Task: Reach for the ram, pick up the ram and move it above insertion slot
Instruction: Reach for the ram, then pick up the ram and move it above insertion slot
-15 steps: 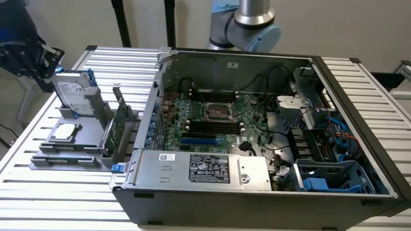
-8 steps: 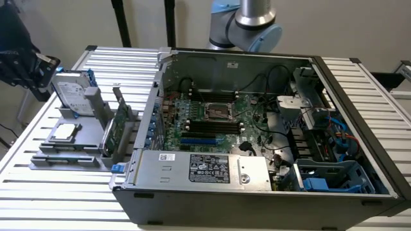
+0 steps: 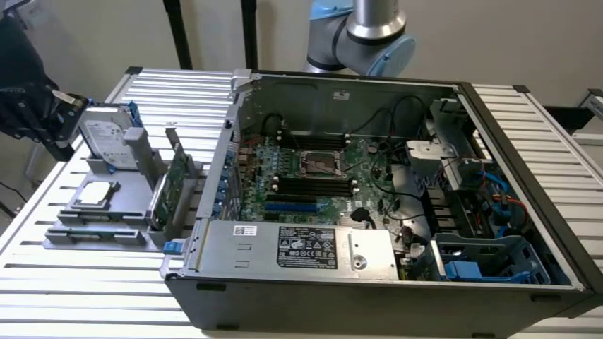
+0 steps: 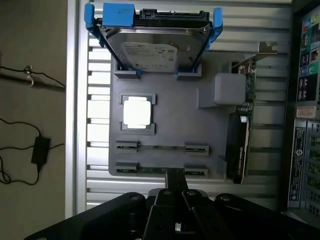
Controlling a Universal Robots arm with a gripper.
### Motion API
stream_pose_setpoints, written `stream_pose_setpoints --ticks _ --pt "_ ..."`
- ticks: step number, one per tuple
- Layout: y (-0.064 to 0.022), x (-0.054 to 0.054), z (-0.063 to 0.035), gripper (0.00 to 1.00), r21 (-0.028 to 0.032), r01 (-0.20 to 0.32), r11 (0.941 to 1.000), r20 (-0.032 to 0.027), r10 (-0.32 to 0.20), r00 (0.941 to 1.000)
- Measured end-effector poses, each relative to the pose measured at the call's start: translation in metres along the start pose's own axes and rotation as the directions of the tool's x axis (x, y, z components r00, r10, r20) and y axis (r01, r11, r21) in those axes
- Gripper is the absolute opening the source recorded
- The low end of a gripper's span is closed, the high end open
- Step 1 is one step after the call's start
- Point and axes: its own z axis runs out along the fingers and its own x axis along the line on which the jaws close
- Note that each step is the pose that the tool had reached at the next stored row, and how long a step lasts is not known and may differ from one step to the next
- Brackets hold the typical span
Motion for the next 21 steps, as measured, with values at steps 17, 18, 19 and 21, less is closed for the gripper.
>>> stream_pose_setpoints --ticks 17,18,19,21 --pt "-0.0062 0.0001 0.0009 0.11 -0.0007 0.182 0.9833 -0.0069 -0.182 0.9833" --pt "-0.0062 0.0001 0.0010 0.11 -0.0008 0.199 0.9799 -0.0075 -0.199 0.9799" --pt "-0.0063 0.0001 0.0011 0.11 -0.0009 0.217 0.9763 -0.0082 -0.217 0.9762" --pt "-0.0062 0.0001 0.0012 0.11 -0.0012 0.252 0.9676 -0.0096 -0.252 0.9676"
